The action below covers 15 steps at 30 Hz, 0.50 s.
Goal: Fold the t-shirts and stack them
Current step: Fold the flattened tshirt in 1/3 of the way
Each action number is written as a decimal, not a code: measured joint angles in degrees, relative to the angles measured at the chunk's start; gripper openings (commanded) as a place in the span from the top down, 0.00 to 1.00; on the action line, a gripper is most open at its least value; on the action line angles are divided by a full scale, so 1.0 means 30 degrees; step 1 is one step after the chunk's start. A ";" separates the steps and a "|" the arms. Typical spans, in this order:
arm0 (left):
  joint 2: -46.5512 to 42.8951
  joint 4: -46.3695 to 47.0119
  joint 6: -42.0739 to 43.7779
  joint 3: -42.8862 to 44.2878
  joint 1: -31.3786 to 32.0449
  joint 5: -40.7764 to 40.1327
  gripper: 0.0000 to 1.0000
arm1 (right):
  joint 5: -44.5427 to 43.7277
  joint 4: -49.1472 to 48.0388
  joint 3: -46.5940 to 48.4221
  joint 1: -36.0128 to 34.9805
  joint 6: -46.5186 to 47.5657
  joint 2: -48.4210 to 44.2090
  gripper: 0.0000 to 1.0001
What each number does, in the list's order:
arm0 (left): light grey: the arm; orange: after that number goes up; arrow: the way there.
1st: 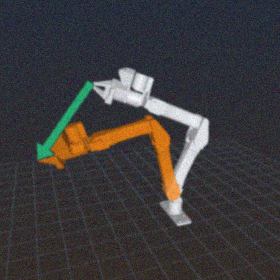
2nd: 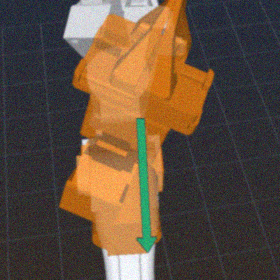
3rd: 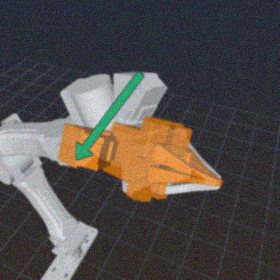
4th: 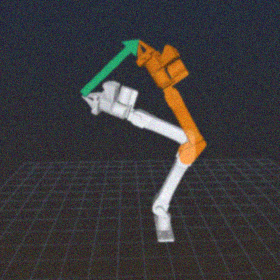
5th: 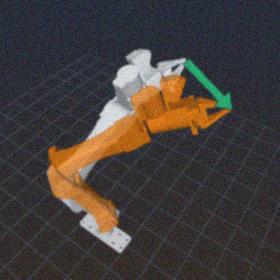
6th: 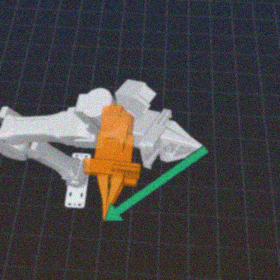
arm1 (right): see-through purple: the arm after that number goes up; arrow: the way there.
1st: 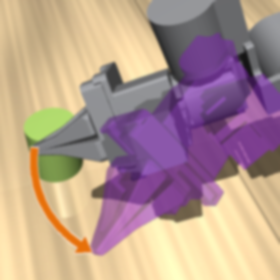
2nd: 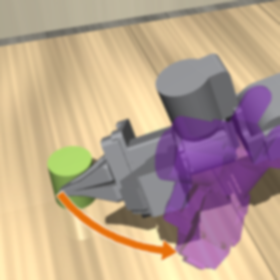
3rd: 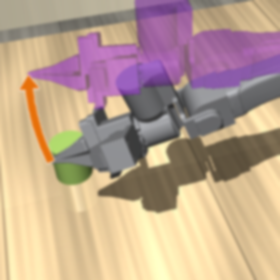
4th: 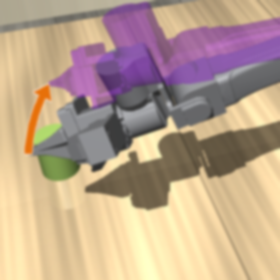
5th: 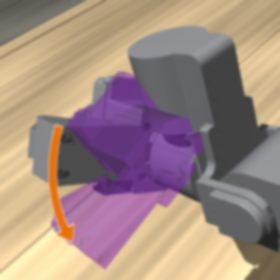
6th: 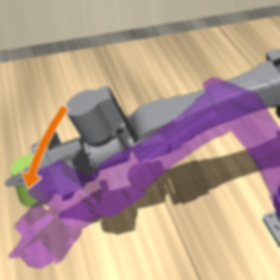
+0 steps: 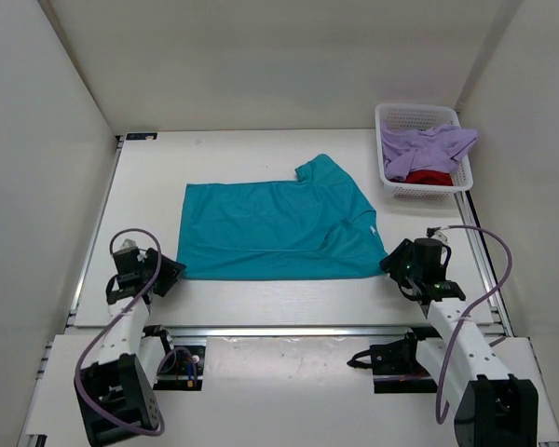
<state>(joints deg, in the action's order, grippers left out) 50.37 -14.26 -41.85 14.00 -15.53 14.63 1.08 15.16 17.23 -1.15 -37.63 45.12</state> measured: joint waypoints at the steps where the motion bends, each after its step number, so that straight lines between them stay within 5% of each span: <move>1: -0.0481 -0.0313 0.0189 0.0051 -0.0219 0.0102 0.35 | -0.0044 0.0131 0.0015 -0.0007 0.0058 -0.0255 0.55; 4: -0.1464 -0.1734 0.0495 0.0940 -0.0321 -0.0291 0.50 | -0.0226 0.0867 0.0546 -0.0051 0.0393 -0.0510 0.59; 8: -0.1865 -0.1865 0.0678 0.3577 0.2069 -0.1377 0.61 | -0.0787 0.1013 0.2667 -0.2084 0.1056 0.0634 0.96; 15: 0.2368 0.1384 -0.0270 0.5064 1.3107 -0.3927 0.67 | -0.1224 -0.0925 0.8349 -0.8903 0.2732 0.8451 0.96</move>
<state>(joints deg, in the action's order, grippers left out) 57.47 -10.11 -42.65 29.19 23.79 2.85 -2.59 12.38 42.28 -27.86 -29.43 70.48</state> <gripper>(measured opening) 0.337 0.016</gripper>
